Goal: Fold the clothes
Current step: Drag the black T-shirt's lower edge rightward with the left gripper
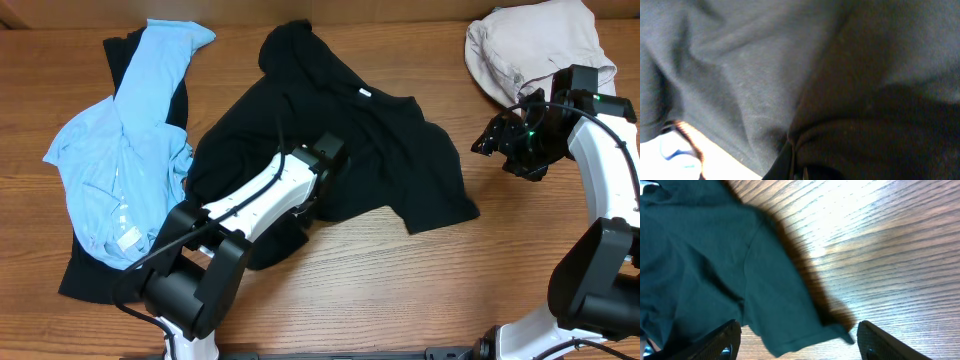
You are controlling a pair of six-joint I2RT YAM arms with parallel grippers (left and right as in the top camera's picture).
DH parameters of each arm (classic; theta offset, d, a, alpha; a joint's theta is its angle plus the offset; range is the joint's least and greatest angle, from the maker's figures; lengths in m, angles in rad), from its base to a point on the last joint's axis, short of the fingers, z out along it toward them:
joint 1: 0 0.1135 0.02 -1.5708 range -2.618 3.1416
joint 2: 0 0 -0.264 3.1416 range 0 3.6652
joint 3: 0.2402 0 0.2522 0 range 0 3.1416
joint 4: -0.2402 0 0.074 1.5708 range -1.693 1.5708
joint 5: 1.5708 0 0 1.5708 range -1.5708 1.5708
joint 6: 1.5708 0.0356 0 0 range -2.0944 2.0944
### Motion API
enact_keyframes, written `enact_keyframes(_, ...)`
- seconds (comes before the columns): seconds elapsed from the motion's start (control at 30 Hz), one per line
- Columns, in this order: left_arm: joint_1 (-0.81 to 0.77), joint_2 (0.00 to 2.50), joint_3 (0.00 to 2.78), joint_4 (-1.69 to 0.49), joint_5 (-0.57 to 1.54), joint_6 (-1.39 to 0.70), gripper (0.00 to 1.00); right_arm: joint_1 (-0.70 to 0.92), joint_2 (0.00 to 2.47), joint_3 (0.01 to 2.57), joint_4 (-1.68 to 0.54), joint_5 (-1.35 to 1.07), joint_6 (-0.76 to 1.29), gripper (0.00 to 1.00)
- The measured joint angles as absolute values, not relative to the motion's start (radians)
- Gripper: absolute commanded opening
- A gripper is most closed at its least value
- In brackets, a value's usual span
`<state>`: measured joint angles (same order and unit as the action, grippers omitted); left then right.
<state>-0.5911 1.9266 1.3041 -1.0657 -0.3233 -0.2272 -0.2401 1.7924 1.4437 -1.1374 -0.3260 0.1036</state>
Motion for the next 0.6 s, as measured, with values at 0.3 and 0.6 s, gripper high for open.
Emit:
enact_keyframes(0.3,-0.472,1.927,1.355,-1.126,-0.355,-0.276,0.75,-0.241,1.792,1.444,-1.145,-0.326,0.104,0.78)
enact_keyframes(0.6,-0.509,1.922,1.636,-1.315,-0.218,-0.236,0.76,-0.241,1.792,1.444,-1.147,-0.326,0.104,0.78)
